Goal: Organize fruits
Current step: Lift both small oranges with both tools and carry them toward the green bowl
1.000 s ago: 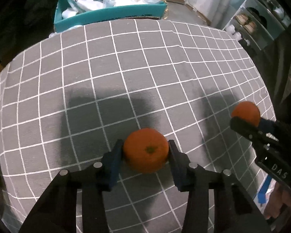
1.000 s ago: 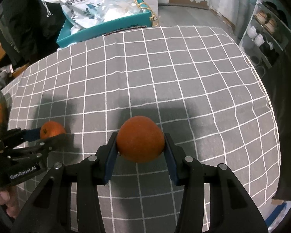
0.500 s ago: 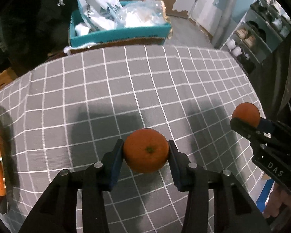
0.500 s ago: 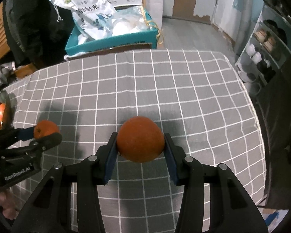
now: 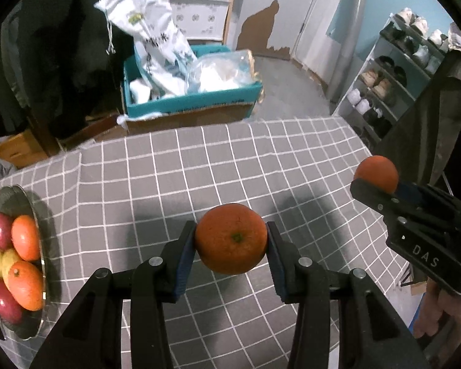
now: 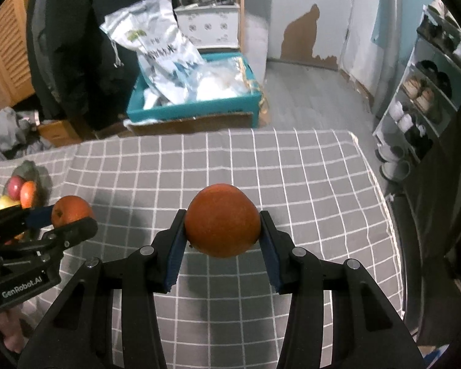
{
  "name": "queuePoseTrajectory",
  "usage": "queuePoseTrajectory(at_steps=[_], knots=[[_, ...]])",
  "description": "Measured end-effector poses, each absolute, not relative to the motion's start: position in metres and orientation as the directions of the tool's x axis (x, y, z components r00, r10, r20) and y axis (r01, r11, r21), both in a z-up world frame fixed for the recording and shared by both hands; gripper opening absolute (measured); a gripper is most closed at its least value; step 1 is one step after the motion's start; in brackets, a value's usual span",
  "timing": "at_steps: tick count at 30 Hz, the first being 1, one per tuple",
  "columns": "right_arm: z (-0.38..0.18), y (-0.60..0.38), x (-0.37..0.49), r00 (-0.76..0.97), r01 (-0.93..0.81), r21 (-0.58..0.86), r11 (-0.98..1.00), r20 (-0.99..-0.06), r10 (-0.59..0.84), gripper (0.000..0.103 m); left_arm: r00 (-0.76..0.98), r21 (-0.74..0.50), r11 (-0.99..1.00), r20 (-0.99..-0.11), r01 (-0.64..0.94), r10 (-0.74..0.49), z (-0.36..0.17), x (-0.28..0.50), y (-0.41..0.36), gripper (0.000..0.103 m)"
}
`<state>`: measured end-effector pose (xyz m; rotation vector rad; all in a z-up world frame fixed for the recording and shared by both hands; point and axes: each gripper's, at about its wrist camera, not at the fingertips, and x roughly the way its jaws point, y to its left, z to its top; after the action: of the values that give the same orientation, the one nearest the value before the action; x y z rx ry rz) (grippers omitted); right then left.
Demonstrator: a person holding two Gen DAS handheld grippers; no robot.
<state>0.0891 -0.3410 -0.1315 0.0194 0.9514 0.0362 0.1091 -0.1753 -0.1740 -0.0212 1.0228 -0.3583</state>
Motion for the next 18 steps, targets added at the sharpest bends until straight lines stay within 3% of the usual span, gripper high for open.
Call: queuePoseTrajectory(at_steps=[18], knots=[[-0.07,-0.301,0.073,0.685,-0.104,0.03,0.994,-0.722,0.094,0.045,0.605,-0.14,0.951,-0.743,0.276,-0.285,-0.11,0.082,-0.135,0.045]])
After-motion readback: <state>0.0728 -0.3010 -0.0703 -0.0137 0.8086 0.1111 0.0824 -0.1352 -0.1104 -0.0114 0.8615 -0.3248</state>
